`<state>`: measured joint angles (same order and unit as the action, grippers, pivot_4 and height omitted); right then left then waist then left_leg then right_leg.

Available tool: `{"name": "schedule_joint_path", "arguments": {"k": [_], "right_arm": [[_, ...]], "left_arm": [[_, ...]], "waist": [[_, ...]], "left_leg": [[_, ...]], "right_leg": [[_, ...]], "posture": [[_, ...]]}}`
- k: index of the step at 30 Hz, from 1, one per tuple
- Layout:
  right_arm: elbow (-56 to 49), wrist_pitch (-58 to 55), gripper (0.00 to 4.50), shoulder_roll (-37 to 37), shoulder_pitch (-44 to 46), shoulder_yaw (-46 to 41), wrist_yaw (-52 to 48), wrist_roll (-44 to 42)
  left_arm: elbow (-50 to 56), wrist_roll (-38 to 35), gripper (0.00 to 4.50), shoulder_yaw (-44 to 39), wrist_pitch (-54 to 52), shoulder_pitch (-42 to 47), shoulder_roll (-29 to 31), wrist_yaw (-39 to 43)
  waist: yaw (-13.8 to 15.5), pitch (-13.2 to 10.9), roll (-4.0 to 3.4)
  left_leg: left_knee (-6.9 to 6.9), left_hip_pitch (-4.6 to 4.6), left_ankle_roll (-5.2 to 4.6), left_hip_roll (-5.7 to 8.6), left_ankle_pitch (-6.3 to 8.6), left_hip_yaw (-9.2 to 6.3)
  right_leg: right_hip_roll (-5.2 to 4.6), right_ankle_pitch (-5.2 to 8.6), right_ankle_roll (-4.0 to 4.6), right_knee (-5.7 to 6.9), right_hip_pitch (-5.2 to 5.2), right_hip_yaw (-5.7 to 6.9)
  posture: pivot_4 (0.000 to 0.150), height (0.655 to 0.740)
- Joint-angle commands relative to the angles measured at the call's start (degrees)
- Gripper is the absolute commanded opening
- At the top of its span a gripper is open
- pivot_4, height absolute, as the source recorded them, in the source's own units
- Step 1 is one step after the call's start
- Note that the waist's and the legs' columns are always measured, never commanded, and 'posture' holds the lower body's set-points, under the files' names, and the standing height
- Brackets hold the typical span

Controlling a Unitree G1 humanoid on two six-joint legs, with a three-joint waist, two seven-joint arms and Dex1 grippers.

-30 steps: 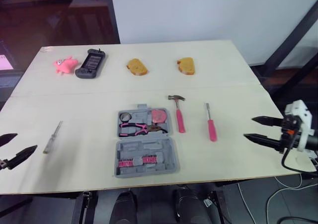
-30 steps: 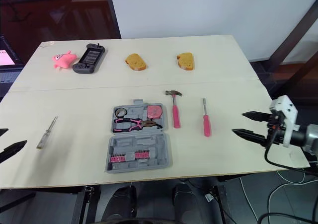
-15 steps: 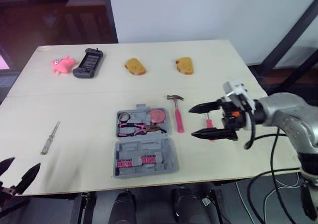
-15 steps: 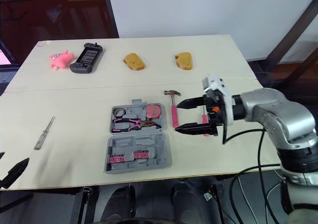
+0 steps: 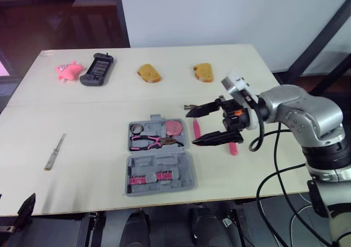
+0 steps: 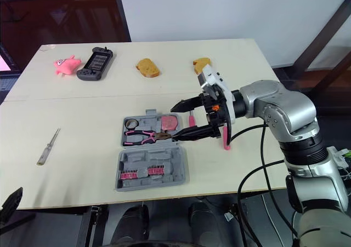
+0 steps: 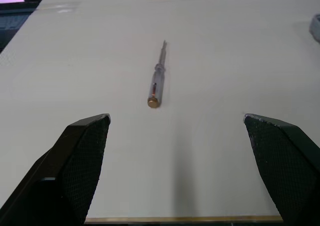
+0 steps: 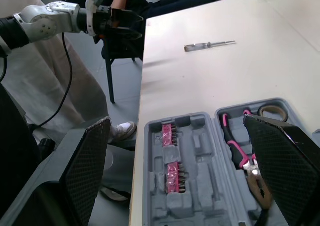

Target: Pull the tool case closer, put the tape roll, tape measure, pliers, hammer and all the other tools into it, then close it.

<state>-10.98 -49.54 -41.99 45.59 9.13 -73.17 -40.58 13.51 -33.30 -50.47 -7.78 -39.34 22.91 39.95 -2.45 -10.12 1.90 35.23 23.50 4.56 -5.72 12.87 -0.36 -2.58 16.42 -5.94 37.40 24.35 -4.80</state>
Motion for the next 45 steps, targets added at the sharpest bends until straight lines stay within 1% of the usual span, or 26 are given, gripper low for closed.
{"name": "schedule_joint_path", "arguments": {"k": [1, 3, 5, 9, 13, 15, 16, 17, 18, 23, 25, 28, 30, 34, 38, 40, 41, 45], "right_arm": [[-3.1, 1.0, 4.47, 0.4, -0.2, -2.1, 3.4, 0.7], [-4.9, 0.7, 4.47, 0.2, -1.5, -2.6, 4.4, 0.4], [-7.3, -0.1, 4.47, -0.1, -3.3, -3.9, 6.4, -0.5], [-10.2, -0.4, 4.47, 0.0, -5.7, -5.0, 10.1, -0.1], [-11.8, 0.4, 4.47, -0.4, -7.4, -5.0, 11.5, 0.5], [-13.0, 0.7, 4.47, -0.7, -8.8, -5.4, 13.0, 1.0], [-13.0, -1.3, 4.47, -0.5, -8.9, -5.9, 14.6, 0.3], [-12.6, -2.8, 4.47, -0.2, -8.6, -6.5, 16.2, -0.2], [-12.6, -3.0, 4.47, -0.3, -8.5, -6.6, 16.9, 0.0], [-13.5, -4.3, 4.47, -1.1, -8.8, -7.1, 17.8, -0.7], [-14.5, -5.3, 4.47, -1.6, -8.9, -7.1, 18.7, -0.7], [-15.3, -6.5, 4.47, -1.9, -9.0, -7.6, 19.8, -1.3], [-16.0, -7.4, 4.47, -2.3, -9.2, -8.3, 20.7, -1.9], [-17.0, -9.2, 4.47, -2.8, -9.7, -10.1, 22.1, -3.9], [-17.7, -10.6, 4.47, -3.6, -10.2, -11.1, 23.1, -5.1], [-17.9, -10.9, 4.5, -3.8, -10.4, -11.5, 23.5, -5.5], [-18.0, -11.0, 4.5, -3.9, -10.4, -11.6, 23.7, -5.7], [-18.2, -11.2, 4.5, -4.4, -10.5, -11.5, 24.0, -6.0]], "left_arm": [[-5.3, 0.5, 4.5, -1.5, -5.2, 5.2, 8.6, -3.4], [-9.2, 2.4, 4.5, -0.3, -6.4, 8.4, 13.2, -3.6], [-14.2, 3.1, 4.5, 1.0, -7.6, 13.7, 19.0, -2.5], [-22.3, 4.6, 4.5, 3.8, -9.6, 20.7, 25.3, -0.9], [-28.1, 6.7, 4.5, 7.3, -9.9, 25.1, 28.2, 1.2], [-32.1, 8.7, 4.5, 12.4, -10.1, 30.4, 29.5, 2.4], [-33.7, 9.4, 4.5, 14.5, -10.3, 32.8, 29.9, 2.9], [-35.6, 10.1, 4.5, 16.2, -10.7, 35.2, 30.1, 2.9], [-37.6, 11.1, 4.5, 17.7, -10.8, 37.3, 30.3, 2.7], [-46.3, 13.8, 4.5, 22.9, -9.8, 46.1, 30.3, 3.7], [-51.0, 15.5, 4.5, 26.7, -10.5, 52.0, 29.1, 4.5], [-55.9, 18.0, 4.5, 30.8, -9.6, 56.8, 28.3, 5.5], [-60.0, 19.6, 4.5, 32.7, -9.4, 60.2, 27.5, 4.6], [-67.3, 22.4, 4.5, 35.3, -9.6, 65.0, 26.0, 1.5], [-70.0, 23.6, 4.5, 36.9, -10.0, 67.6, 24.3, 0.4], [-70.4, 23.8, 3.97, 37.1, -10.2, 68.1, 24.3, 0.7], [-70.6, 23.7, 3.59, 37.0, -10.8, 68.2, 24.4, 0.9], [-69.1, 23.9, 1.58, 37.1, -14.4, 67.7, 25.4, 1.3]], "waist": [[0.4, 0.0, -0.01], [0.3, 0.0, 0.0], [0.1, 0.0, 0.03], [-0.1, 0.0, 0.01], [-0.5, 0.0, -0.01], [-0.4, -0.1, -0.19], [-0.3, -0.2, -0.37], [-0.2, -0.2, -0.41], [0.2, -0.2, -0.33], [0.5, -0.2, -0.32], [0.6, -0.2, -0.33], [1.1, -0.2, -0.32], [1.2, -0.2, -0.33], [1.5, -0.2, -0.33], [1.7, -0.2, -0.41], [1.7, -0.1, -0.51], [1.7, -0.1, -0.51], [1.7, -0.2, -0.53]], "left_leg": [[0.0, 0.0, -0.01, 0.0, 0.0, -0.1], [0.03, 0.0, 0.0, 0.0, -0.01, -0.2], [0.04, 0.0, 0.0, 0.02, 0.0, -0.09], [-0.01, 0.04, 0.0, 0.01, 0.0, -0.06], [-0.11, 0.02, 0.0, -0.02, 0.0, -0.04], [-0.23, 0.06, 0.0, 0.04, -0.01, -0.22], [-0.24, 0.07, 0.0, 0.19, -0.04, -0.78], [-0.07, 0.04, 0.07, 0.31, -0.08, -1.59], [-0.04, 0.02, 0.13, 0.27, -0.11, -1.77], [-0.05, 0.01, 0.23, 0.18, -0.17, -1.69], [-0.04, 0.01, 0.23, 0.18, -0.17, -1.67], [-0.04, 0.01, 0.23, 0.19, -0.17, -1.66], [-0.05, 0.01, 0.23, 0.18, -0.17, -1.6], [-0.07, 0.01, 0.23, 0.16, -0.17, -1.59], [-0.04, -0.02, 0.22, 0.16, -0.17, -1.59], [-0.02, -0.05, 0.22, 0.17, -0.17, -1.58], [-0.02, -0.05, 0.22, 0.17, -0.17, -1.59], [-0.02, -0.05, 0.22, 0.17, -0.17, -1.58]], "right_leg": [[0.03, 0.0, 0.0, 0.04, 0.03, 0.07], [0.05, 0.0, 0.01, 0.06, 0.1, 0.13], [-0.02, 0.0, 0.01, -0.02, -0.02, 0.08], [-0.02, -0.01, -0.01, -0.01, -0.02, 0.08], [0.05, -0.02, -0.03, 0.06, 0.07, 0.05], [0.0, -0.02, -0.04, 0.01, -0.08, 0.19], [-0.1, -0.01, -0.04, -0.07, -0.47, 0.64], [-0.17, 0.06, -0.14, -0.07, -0.98, 1.37], [-0.16, 0.06, -0.13, -0.06, -1.02, 1.61], [-0.07, 0.02, -0.02, 0.03, -0.88, 1.59], [-0.07, 0.02, -0.03, 0.03, -0.88, 1.57], [-0.05, -0.05, -0.16, 0.04, -0.88, 1.56], [-0.04, -0.07, -0.18, 0.03, -0.85, 1.49], [-0.01, -0.08, -0.2, 0.05, -0.84, 1.49], [-0.01, -0.08, -0.21, 0.14, -0.86, 1.49], [-0.02, -0.08, -0.2, 0.15, -0.89, 1.48], [-0.02, -0.08, -0.2, 0.15, -0.89, 1.48], [-0.02, -0.07, -0.21, 0.16, -0.89, 1.47]], "posture": [[0.15, 0.7238], [0.15, 0.7238], [0.15, 0.7238], [0.15, 0.7238], [0.15, 0.7238], [0.15, 0.7292], [0.15, 0.7322], [0.15, 0.7322], [0.15, 0.7322], [0.15, 0.7322], [0.15, 0.7322], [0.15, 0.7322], [0.15, 0.7322], [0.15, 0.7322], [0.15, 0.7322], [0.15, 0.7322], [0.15, 0.7322], [0.15, 0.7322]]}}
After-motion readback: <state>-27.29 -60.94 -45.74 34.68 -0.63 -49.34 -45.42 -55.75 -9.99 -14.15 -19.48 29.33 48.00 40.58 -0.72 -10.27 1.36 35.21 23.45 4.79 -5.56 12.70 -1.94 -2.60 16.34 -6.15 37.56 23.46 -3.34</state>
